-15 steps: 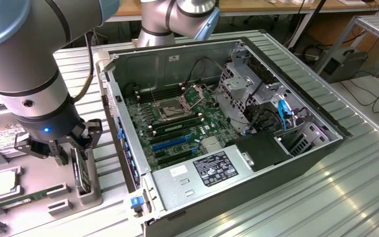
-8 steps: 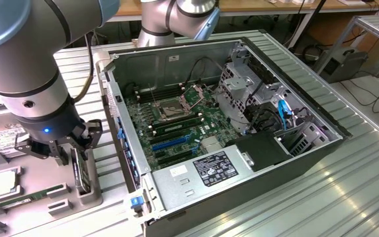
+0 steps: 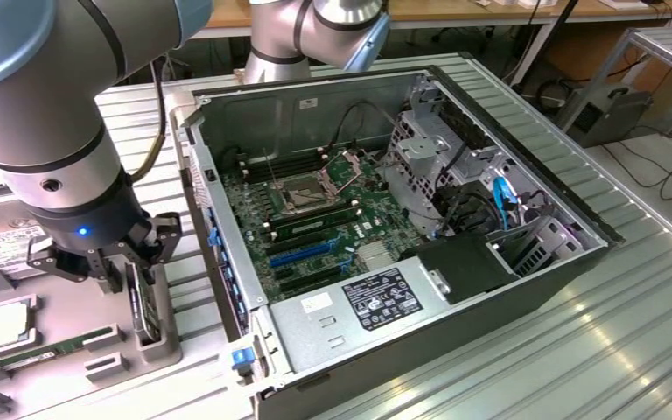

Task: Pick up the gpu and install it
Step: 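Pick up the gpu and move the gpu toward the slot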

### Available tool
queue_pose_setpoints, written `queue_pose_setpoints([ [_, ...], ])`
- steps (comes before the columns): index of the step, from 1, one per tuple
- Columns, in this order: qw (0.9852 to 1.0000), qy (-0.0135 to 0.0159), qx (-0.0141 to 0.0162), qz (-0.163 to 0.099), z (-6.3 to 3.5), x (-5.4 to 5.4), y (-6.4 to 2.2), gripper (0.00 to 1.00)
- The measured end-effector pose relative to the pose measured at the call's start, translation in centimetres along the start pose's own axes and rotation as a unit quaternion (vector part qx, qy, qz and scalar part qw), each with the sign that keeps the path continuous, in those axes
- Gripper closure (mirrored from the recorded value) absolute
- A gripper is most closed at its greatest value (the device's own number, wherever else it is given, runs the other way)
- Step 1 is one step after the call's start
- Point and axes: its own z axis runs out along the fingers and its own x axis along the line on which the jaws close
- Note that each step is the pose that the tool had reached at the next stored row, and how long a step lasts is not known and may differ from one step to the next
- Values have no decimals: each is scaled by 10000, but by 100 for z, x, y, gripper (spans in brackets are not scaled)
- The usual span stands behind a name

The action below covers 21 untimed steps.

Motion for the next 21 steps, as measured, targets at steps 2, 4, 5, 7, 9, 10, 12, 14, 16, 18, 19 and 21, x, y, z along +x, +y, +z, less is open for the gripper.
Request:
queue_pose_setpoints([
  [2, 10000, 0, 0, 0, 1, 0, 0, 66],
  [4, 10000, 0, 0, -1, 0, 0, 0, 72],
  [5, 10000, 0, 0, 0, 0, 0, 0, 72],
  [7, 10000, 0, 0, 0, 0, 0, 0, 73],
  [9, 10000, 0, 0, 0, 1, 0, 0, 73],
  [10, 10000, 0, 0, -5, 1, 0, 0, 73],
  [12, 10000, 1, -2, -40, 1, 0, 0, 73],
  [14, 10000, 3, -4, -99, 1, 0, 1, 73],
  [16, 9998, 5, -8, -174, 1, -2, 0, 73],
  [18, 9996, 8, -12, -269, 1, -4, 0, 74],
  [19, 9995, 9, -14, -319, 2, -5, 0, 74],
  [21, 9992, 12, -17, -407, 1, -7, 1, 74],
])
